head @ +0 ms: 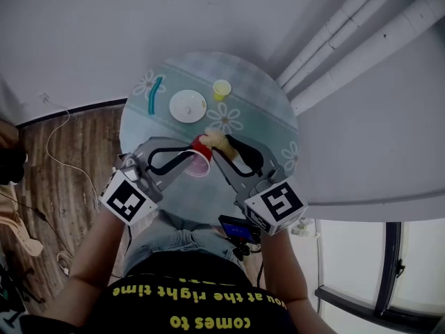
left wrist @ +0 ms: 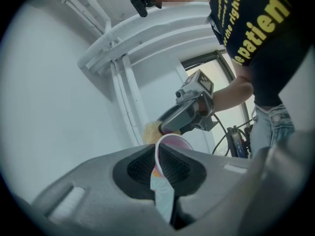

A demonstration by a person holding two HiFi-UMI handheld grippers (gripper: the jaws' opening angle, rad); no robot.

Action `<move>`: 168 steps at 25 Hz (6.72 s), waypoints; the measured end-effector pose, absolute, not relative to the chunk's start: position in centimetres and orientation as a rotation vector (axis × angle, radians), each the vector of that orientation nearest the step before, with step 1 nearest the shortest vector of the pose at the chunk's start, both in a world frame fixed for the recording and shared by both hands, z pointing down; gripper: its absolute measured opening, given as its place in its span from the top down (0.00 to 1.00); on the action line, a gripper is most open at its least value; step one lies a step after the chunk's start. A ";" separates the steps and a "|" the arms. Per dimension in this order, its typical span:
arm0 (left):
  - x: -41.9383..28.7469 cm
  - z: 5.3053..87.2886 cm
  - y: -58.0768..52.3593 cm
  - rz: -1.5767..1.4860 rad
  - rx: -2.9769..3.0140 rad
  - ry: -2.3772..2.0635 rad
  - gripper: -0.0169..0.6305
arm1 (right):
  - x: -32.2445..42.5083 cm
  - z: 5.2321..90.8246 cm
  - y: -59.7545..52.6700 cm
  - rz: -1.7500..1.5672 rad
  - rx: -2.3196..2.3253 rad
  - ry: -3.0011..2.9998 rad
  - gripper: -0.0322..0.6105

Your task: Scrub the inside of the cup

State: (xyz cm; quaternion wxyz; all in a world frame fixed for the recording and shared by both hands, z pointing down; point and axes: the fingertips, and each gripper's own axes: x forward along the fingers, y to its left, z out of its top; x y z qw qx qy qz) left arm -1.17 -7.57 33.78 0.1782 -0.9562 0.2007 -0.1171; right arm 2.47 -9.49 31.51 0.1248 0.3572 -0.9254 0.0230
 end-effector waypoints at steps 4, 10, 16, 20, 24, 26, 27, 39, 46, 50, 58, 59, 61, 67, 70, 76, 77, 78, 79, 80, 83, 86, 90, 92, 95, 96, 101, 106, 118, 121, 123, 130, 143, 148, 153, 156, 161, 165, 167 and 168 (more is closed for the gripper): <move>-0.7 33.9 -7.4 -0.335 -2.699 0.545 0.93 | 3.1 31.8 -10.0 0.081 1.046 -2.681 0.74; -1.0 34.6 -7.7 -0.376 -2.691 0.535 0.93 | 2.1 30.5 -8.5 0.056 0.960 -2.708 0.74; -0.7 34.8 -7.3 -0.371 -2.709 0.513 0.93 | 1.5 30.5 -7.9 0.046 0.899 -2.717 0.74; -0.4 34.8 -6.9 -0.376 -2.707 0.483 0.93 | 1.8 31.6 -8.6 0.097 0.919 -2.699 0.74; -0.7 34.7 -6.5 -0.356 -2.722 0.471 0.93 | 2.3 32.7 -9.5 0.124 0.958 -2.657 0.74; -0.7 34.6 -6.3 -0.359 -2.720 0.469 0.93 | 2.4 33.0 -9.6 0.121 0.955 -2.647 0.74; -0.7 34.7 -6.3 -0.367 -2.714 0.468 0.93 | 2.4 33.0 -9.5 0.116 0.947 -2.646 0.74; -0.3 35.9 -6.2 -0.426 -2.705 0.424 0.93 | 0.5 31.3 -7.8 0.043 0.829 -2.679 0.74; 0.2 35.4 -5.3 -0.403 -2.709 0.382 0.93 | 2.1 32.7 -9.4 0.094 0.919 -2.631 0.74; 0.1 35.6 -5.4 -0.423 -2.700 0.374 0.93 | 1.7 32.3 -8.8 0.089 0.877 -2.652 0.74; 0.1 36.7 -5.4 -0.492 -2.674 0.348 0.93 | -0.1 30.3 -7.0 0.059 0.742 -2.730 0.74; 0.2 36.7 -5.2 -0.492 -2.673 0.342 0.93 | -0.1 30.5 -7.1 0.060 0.741 -2.721 0.74; 0.5 36.7 -5.0 -0.487 -2.673 0.329 0.93 | 0.1 31.0 -7.3 0.071 0.746 -2.706 0.74; 0.7 36.3 -4.7 -0.467 -2.683 0.319 0.93 | 1.2 32.1 -8.4 0.116 0.807 -2.669 0.74; 1.0 36.3 -4.6 -0.457 -2.689 0.309 0.93 | 1.8 32.7 -8.9 0.139 0.833 -2.656 0.74; 1.0 36.3 -4.6 -0.452 -2.697 0.308 0.93 | 2.3 33.1 -8.8 0.163 0.850 -2.653 0.74; 0.9 36.3 -4.8 -0.445 -2.706 0.323 0.93 | 2.2 32.9 -8.6 0.158 0.847 -2.659 0.74; 0.8 36.2 -5.1 -0.433 -2.720 0.346 0.93 | 2.1 32.4 -8.5 0.148 0.845 -2.668 0.74; 0.6 36.2 -5.4 -0.419 -2.736 0.374 0.93 | 1.9 32.0 -8.3 0.137 0.846 -2.682 0.74; 0.4 36.1 -5.8 -0.405 -2.753 0.401 0.93 | 1.8 31.4 -8.1 0.128 0.852 -2.701 0.74; -0.2 35.9 -6.6 -0.364 -2.794 0.457 0.93 | 1.3 29.9 -7.6 0.114 0.875 -2.774 0.74; -0.5 35.8 -6.8 -0.333 -2.824 0.488 0.93 | 1.2 29.8 -7.6 0.119 0.902 -2.789 0.74; -0.7 35.2 -6.6 -0.259 -2.851 0.500 0.93 | 2.2 30.8 -8.5 0.155 0.960 -2.757 0.74; -0.9 34.9 -6.6 -0.230 -2.863 0.510 0.93 | 2.6 31.2 -8.8 0.164 0.980 -2.744 0.74; -1.1 34.8 -6.6 -0.218 -2.873 0.522 0.93 | 3.0 31.3 -8.9 0.173 1.003 -2.738 0.74; -1.1 34.8 -6.6 -0.213 -2.875 0.526 0.93 | 3.1 31.4 -8.9 0.175 1.009 -2.738 0.74; -1.3 34.8 -6.7 -0.205 -2.871 0.536 0.93 | 3.5 31.5 -9.1 0.180 1.028 -2.741 0.74; -1.2 35.0 -6.8 -0.227 -2.863 0.539 0.93 | 3.9 31.5 -9.3 0.185 1.043 -2.737 0.74; -2.0 34.9 -7.6 -0.247 -2.827 0.575 0.93 | 5.5 31.9 -9.7 0.199 1.092 -2.723 0.74; -2.5 34.9 -7.9 -0.259 -2.822 0.585 0.93 | 6.0 32.0 -9.8 0.198 1.107 -2.711 0.74; -2.8 35.0 -8.1 -0.261 -2.824 0.595 0.93 | 6.4 32.1 -9.9 0.210 1.123 -2.707 0.74; -3.4 35.0 -8.6 -0.242 -2.823 0.626 0.93 | 8.2 32.2 -10.2 0.226 1.189 -2.681 0.74; -4.5 34.4 -9.3 -0.152 -2.850 0.725 0.93 | 8.4 31.9 -9.8 0.179 1.238 -2.679 0.74; -4.9 34.4 -9.6 -0.120 -2.864 0.769 0.93 | 9.0 32.0 -9.7 0.160 1.277 -2.687 0.74; -5.3 34.7 -10.0 -0.106 -2.878 0.823 0.93 | 9.4 31.6 -9.4 0.117 1.320 -2.691 0.74; -5.6 35.1 -10.4 -0.114 -2.891 0.871 0.93 | 9.4 31.7 -9.2 0.099 1.318 -2.690 0.74; -5.5 35.7 -10.8 -0.139 -2.915 0.926 0.93 | 9.4 31.8 -9.1 0.080 1.335 -2.691 0.74; -5.7 36.5 -10.8 -0.155 -2.945 0.970 0.93 | 9.2 32.1 -9.0 0.087 1.330 -2.695 0.74; -5.6 36.6 -10.7 -0.153 -2.951 0.963 0.93 | 9.2 32.2 -9.0 0.088 1.331 -2.696 0.74; -5.5 36.6 -10.7 -0.155 -2.951 0.960 0.93 | 9.3 32.2 -9.0 0.088 1.334 -2.696 0.74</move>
